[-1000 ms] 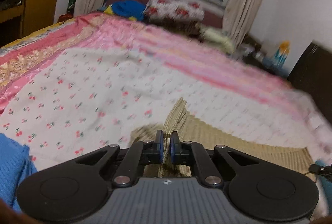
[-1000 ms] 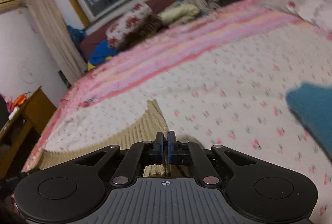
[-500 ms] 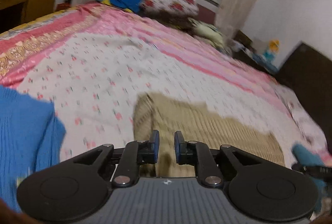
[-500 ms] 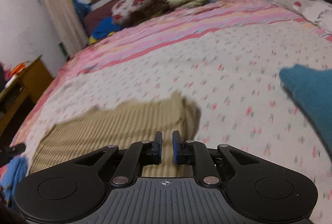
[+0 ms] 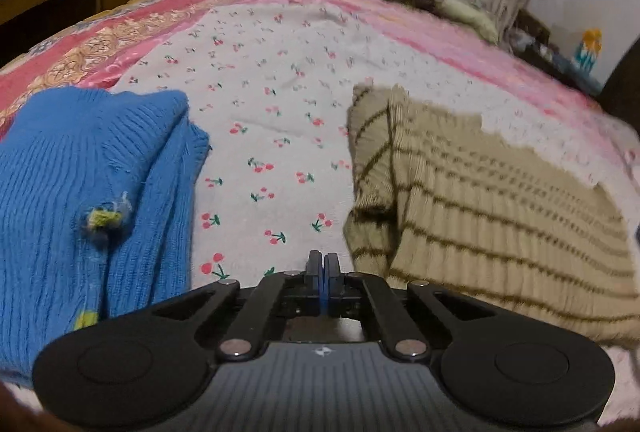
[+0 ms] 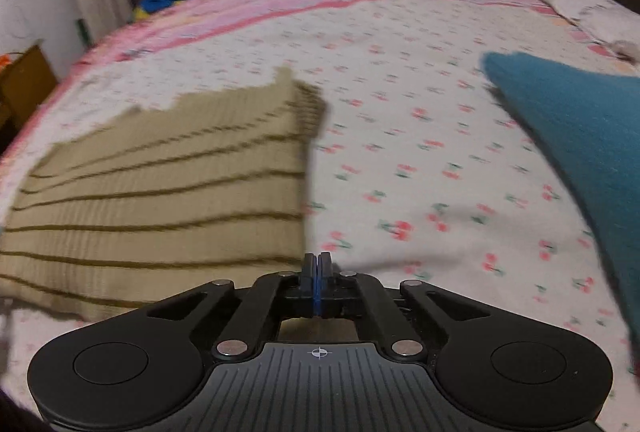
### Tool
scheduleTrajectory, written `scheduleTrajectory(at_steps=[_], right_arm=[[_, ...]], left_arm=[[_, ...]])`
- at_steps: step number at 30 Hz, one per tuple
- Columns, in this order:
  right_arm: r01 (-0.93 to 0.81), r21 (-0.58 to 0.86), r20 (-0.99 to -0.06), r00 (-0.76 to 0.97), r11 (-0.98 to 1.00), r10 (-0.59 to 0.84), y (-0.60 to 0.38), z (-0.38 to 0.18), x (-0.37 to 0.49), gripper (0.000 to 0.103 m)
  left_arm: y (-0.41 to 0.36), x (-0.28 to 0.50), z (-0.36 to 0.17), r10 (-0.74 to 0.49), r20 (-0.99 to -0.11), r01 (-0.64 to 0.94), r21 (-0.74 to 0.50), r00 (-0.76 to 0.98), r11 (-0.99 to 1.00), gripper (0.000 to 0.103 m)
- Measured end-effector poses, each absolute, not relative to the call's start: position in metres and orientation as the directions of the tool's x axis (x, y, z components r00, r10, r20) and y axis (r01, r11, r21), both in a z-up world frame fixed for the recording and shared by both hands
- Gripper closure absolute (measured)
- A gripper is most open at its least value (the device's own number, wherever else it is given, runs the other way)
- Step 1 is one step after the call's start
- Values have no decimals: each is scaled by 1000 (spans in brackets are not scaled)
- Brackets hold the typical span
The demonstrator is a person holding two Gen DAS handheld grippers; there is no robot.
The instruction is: Fold small clothes
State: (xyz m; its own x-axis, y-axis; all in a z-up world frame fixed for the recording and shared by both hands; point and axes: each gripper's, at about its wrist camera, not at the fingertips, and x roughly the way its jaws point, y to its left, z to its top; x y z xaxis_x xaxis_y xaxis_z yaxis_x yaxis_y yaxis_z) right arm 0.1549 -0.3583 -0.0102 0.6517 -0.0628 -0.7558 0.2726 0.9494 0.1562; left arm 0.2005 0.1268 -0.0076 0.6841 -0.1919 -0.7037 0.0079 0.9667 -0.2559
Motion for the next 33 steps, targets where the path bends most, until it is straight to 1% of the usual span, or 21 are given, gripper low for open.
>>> scheduleTrajectory(at_steps=[3, 6, 9, 11, 15, 16, 19, 21, 25, 28, 30, 32, 33], right_arm=[[265, 223, -732, 681, 938, -18, -362, -4, 148, 103], [234, 241, -694, 720, 942, -1, -355, 9, 138, 94], [192, 243, -665, 747, 951, 19, -343, 16, 126, 94], [157, 228, -668, 743, 961, 37, -337, 13, 129, 94], [193, 117, -742, 668, 974, -43, -333, -9, 142, 94], [206, 106, -751, 657, 973, -57, -337, -13, 143, 94], [214, 124, -754, 655, 969, -48, -342, -14, 143, 97], [216, 110, -753, 656, 970, -61, -341, -15, 143, 98], [226, 93, -750, 656, 970, -81, -338, -13, 139, 98], [250, 115, -747, 659, 961, -82, -340, -8, 133, 97], [255, 123, -735, 673, 959, -85, -338, -2, 127, 97], [253, 105, -704, 702, 962, -108, -333, 6, 122, 95], [249, 89, -684, 719, 964, -123, -330, 10, 121, 92]], left_arm=[[131, 188, 6, -218, -657, 3, -311, 722, 950, 95], [123, 176, 22, -226, -596, 29, -320, 771, 947, 95], [109, 174, 29, -266, -559, 84, -330, 785, 940, 94], [98, 182, 22, -268, -586, 94, -310, 765, 946, 94], [96, 199, -6, -206, -686, 33, -256, 698, 966, 93], [99, 200, -9, -200, -690, 25, -254, 696, 967, 87], [107, 202, -10, -207, -693, 12, -276, 691, 961, 85], [109, 202, -11, -202, -693, 3, -278, 692, 961, 85], [111, 196, -8, -191, -688, -12, -278, 701, 960, 85], [113, 187, -3, -204, -671, -11, -302, 713, 953, 85], [112, 182, 3, -210, -653, -2, -308, 727, 951, 85], [108, 178, 8, -208, -638, 11, -298, 741, 954, 85], [106, 177, 10, -207, -633, 16, -293, 746, 956, 85]])
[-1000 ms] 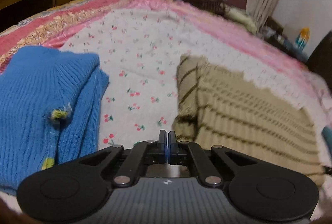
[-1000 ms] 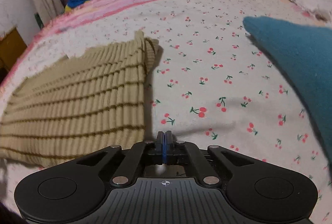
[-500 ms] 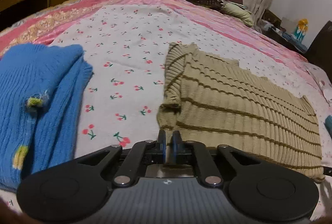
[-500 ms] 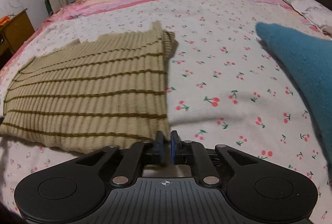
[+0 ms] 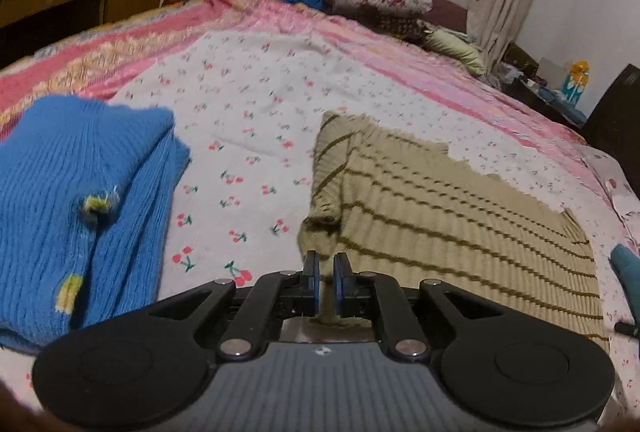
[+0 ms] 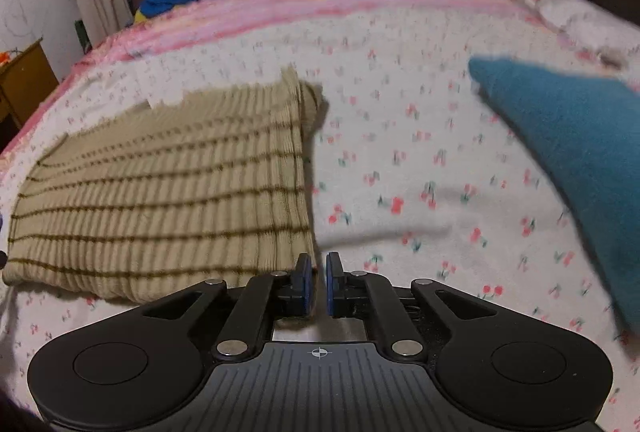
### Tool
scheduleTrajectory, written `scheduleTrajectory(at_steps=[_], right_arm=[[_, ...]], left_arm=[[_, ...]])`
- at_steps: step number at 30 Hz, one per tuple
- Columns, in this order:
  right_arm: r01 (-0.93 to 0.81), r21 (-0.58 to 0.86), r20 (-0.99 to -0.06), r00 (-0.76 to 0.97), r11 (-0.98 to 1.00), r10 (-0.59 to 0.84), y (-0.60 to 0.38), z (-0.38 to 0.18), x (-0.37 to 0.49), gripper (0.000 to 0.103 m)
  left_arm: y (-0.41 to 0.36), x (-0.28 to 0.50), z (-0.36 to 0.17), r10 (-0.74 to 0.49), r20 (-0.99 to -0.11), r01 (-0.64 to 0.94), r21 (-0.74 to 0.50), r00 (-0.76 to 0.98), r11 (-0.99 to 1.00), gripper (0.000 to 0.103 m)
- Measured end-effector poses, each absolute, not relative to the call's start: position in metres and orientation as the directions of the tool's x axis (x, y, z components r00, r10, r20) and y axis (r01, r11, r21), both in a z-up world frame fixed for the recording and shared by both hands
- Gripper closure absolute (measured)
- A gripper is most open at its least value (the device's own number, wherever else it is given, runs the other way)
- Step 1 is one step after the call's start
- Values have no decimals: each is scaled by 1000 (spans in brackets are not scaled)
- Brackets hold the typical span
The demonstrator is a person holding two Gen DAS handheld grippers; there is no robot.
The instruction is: Fold small clothes
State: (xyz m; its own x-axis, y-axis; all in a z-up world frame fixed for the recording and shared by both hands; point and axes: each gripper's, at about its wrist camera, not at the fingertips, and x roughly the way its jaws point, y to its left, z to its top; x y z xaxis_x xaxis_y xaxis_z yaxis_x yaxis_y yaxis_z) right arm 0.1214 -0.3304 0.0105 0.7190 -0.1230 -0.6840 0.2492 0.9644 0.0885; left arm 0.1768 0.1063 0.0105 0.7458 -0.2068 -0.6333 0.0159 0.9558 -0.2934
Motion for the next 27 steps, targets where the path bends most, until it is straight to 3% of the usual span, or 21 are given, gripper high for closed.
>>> scheduleTrajectory(at_steps=[5, 14, 27], right_arm=[[214, 63, -634, 763, 975, -127, -322, 21, 144, 91], [199, 25, -664, 736, 980, -133, -319, 5, 208, 91], [239, 9, -660, 731, 971, -174, -312, 14, 198, 90]], left_arm=[[100, 176, 14, -201, -615, 18, -290, 763, 957, 85], [94, 191, -2, -206, -661, 27, -270, 722, 963, 85], [91, 189, -4, -184, -682, 36, -226, 708, 973, 85]])
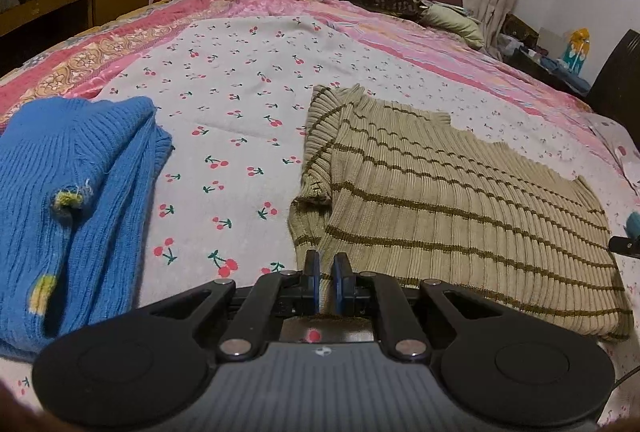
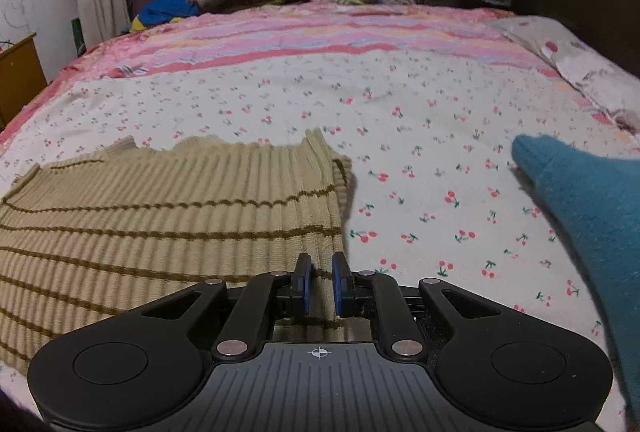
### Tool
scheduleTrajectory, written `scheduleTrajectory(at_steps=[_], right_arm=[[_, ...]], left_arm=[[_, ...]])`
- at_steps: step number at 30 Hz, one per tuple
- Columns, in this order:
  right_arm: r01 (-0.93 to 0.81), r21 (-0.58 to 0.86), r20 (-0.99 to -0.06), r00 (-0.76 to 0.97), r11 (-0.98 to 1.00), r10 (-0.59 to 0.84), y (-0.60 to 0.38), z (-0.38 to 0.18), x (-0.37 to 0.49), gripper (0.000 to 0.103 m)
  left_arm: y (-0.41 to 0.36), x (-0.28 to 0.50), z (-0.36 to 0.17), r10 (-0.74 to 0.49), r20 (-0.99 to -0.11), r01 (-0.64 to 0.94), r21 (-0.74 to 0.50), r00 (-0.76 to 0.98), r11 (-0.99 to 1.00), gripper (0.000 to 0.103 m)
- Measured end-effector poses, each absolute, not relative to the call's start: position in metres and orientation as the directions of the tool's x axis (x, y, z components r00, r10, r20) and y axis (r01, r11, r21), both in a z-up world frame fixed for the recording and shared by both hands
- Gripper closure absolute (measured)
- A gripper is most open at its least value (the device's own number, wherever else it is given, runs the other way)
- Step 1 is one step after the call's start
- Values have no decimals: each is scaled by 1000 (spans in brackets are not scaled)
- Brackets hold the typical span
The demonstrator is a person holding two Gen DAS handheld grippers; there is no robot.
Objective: Fold small clothes
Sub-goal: 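Smooth the folded sweater with the right tool and withdraw both tools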
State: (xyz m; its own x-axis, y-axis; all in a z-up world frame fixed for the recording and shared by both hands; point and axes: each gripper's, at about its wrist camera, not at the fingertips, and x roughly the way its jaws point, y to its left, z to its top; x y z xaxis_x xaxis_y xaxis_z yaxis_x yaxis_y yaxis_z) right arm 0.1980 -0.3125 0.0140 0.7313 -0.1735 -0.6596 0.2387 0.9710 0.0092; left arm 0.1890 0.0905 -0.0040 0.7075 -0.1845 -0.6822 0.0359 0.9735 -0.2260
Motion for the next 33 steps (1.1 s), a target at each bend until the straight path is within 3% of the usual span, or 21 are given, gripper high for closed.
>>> scheduleTrajectory(at_steps=[5, 9, 18, 33], right_arm=[[218, -14, -657, 734, 976, -174, -297, 18, 197, 90], [200, -12, -714, 684, 980, -149, -291, 7, 205, 90], [172, -57, -677, 717, 983, -165, -260, 22, 203, 89], [-174, -11, -694, 710, 985, 117, -127, 41, 241, 89]], left_arm=[[91, 186, -2, -183, -683, 41, -218, 707, 975, 85], [93, 186, -2, -189, -687, 46, -221, 702, 974, 85], [95, 185, -2, -199, -690, 55, -225, 696, 973, 85], [111, 183, -2, -232, -690, 38, -285, 686, 958, 73]])
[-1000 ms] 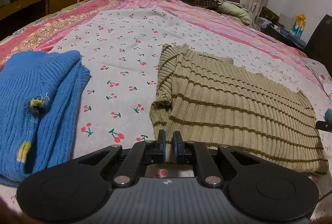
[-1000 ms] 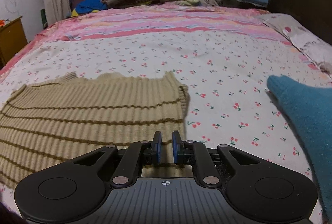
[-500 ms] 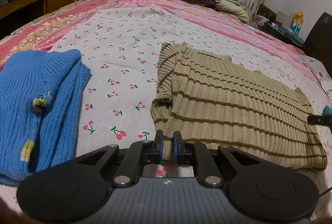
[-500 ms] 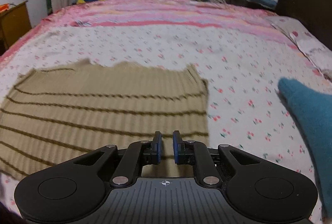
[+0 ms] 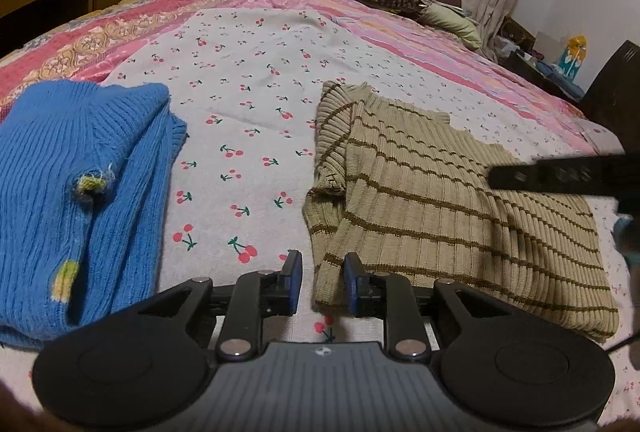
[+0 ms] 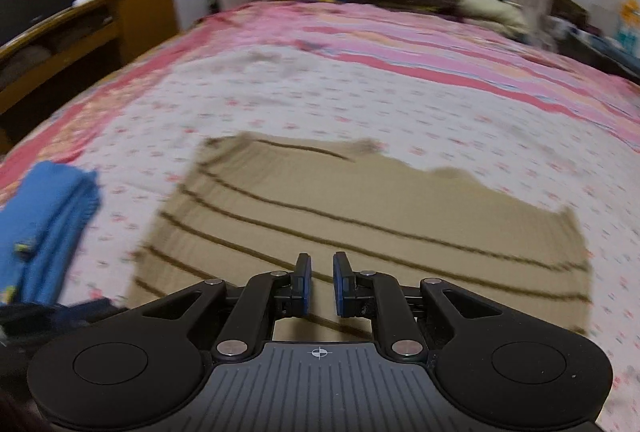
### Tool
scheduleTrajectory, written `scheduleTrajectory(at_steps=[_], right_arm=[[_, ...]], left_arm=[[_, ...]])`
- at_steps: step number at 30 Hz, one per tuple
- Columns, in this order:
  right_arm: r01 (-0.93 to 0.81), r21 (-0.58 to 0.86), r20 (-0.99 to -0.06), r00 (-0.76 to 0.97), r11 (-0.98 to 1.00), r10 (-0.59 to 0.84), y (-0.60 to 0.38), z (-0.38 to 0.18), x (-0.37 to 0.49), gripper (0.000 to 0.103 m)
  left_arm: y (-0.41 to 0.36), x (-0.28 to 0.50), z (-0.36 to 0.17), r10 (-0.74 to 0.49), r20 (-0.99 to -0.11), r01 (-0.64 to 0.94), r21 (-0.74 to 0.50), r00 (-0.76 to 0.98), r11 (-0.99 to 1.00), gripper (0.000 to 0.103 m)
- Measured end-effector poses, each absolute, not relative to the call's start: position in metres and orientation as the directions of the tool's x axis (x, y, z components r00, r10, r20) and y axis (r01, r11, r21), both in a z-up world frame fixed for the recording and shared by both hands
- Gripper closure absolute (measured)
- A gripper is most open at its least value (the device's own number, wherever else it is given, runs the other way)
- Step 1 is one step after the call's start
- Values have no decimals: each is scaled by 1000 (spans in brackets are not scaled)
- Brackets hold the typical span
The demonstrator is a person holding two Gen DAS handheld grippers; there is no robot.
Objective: Fold small clothes
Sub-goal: 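Smooth the folded sweater with the right tool and withdraw both tools, then grasp the beige sweater's folded edge with the right tool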
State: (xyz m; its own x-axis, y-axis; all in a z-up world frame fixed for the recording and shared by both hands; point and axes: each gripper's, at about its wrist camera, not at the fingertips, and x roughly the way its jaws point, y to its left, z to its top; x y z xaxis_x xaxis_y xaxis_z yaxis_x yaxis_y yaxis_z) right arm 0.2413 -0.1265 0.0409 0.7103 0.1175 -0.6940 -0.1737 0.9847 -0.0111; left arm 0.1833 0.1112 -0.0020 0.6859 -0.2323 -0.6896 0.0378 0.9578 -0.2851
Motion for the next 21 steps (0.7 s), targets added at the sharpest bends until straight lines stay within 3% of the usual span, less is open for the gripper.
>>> scheduleTrajectory(at_steps=[7, 21], right_arm=[[-262, 24, -724, 661, 965, 197, -80, 41, 272, 78], [-254, 40, -772, 606, 966, 191, -38, 20, 306, 76]], left_arm=[[119, 182, -3, -258, -688, 36, -320, 679, 947, 71], [120, 188, -10, -295, -692, 56, -347, 659, 936, 71]])
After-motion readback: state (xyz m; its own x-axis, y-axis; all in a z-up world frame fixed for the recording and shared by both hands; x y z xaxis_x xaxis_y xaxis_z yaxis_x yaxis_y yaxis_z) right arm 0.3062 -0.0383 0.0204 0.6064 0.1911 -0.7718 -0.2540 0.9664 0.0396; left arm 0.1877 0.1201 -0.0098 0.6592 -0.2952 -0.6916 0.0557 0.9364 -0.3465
